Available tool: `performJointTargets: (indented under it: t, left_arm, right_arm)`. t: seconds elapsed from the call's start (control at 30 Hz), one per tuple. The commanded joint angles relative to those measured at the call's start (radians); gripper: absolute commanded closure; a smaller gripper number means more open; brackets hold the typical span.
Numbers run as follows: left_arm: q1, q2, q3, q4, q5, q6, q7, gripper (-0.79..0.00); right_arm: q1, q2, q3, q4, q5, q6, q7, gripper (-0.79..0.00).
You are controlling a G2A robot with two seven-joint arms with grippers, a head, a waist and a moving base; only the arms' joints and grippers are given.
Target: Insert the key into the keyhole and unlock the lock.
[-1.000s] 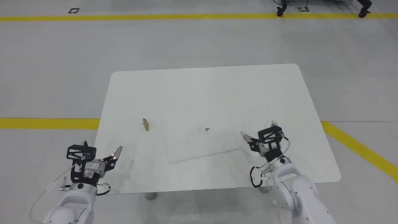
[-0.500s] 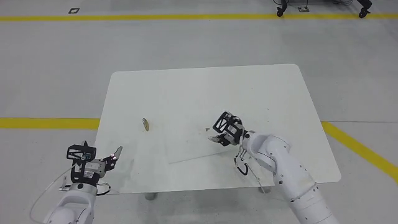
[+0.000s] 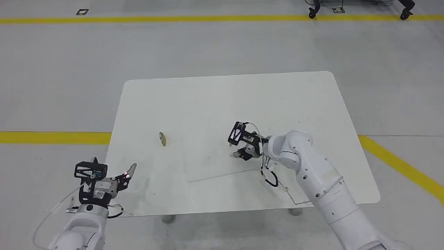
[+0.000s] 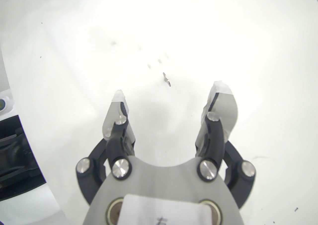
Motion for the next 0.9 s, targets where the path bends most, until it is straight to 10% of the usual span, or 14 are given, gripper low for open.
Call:
performJointTargets:
  t: [0.0, 0.23, 0.33, 0.87]
  left_arm:
    - [0.0, 0.0, 0.0, 0.0, 0.0, 0.0, 0.0, -0.785]
    - [0.0, 0.0, 0.0, 0.0, 0.0, 0.0, 0.0, -0.785]
    - [0.0, 0.0, 0.0, 0.0, 0.0, 0.0, 0.0, -0.785]
    - [0.0, 0.0, 0.0, 0.0, 0.0, 0.0, 0.0, -0.785]
  right_arm:
    - [0.022, -0.008, -0.024, 0.027, 0.003, -0.006, 0.002, -0.434]
    - [0.072, -0.031, -0.097, 0.09, 0.001, -0.037, 0.012, -0.289]
    - [0.081, -0.036, -0.11, 0.103, 0.0, -0.041, -0.005, 0.0]
    - [-0.067, 0.026, 0.09, -0.007, 0.044, -0.05, -0.317, 0.0]
